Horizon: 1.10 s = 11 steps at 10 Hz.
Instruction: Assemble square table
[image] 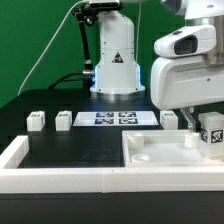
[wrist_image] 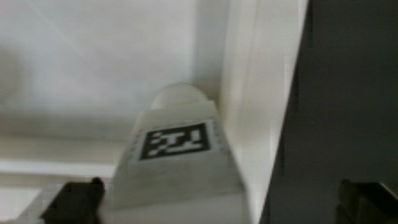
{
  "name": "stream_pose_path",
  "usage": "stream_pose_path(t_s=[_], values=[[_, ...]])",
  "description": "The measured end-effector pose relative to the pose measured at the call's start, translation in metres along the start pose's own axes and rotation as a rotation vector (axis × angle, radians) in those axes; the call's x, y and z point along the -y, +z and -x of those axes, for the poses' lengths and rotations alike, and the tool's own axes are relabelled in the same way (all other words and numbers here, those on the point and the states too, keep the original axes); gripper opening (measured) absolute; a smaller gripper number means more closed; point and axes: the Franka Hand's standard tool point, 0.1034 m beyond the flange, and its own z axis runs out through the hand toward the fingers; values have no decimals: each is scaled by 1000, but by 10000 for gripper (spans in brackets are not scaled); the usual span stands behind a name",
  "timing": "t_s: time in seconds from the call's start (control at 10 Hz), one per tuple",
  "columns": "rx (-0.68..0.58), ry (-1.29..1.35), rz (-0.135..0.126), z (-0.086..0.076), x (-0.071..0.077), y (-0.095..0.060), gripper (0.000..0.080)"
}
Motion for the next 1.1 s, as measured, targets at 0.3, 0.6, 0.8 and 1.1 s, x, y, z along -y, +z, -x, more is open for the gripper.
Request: stream_pose_path(t_s=[0.3,0.6,0.8,1.1], values=[[0,28,-1,0,-1,1,482],[0,38,0,0,-3,1,291],[0,71,0,0,-3,1,291],[-15,387,-1,0,-4,2,291]])
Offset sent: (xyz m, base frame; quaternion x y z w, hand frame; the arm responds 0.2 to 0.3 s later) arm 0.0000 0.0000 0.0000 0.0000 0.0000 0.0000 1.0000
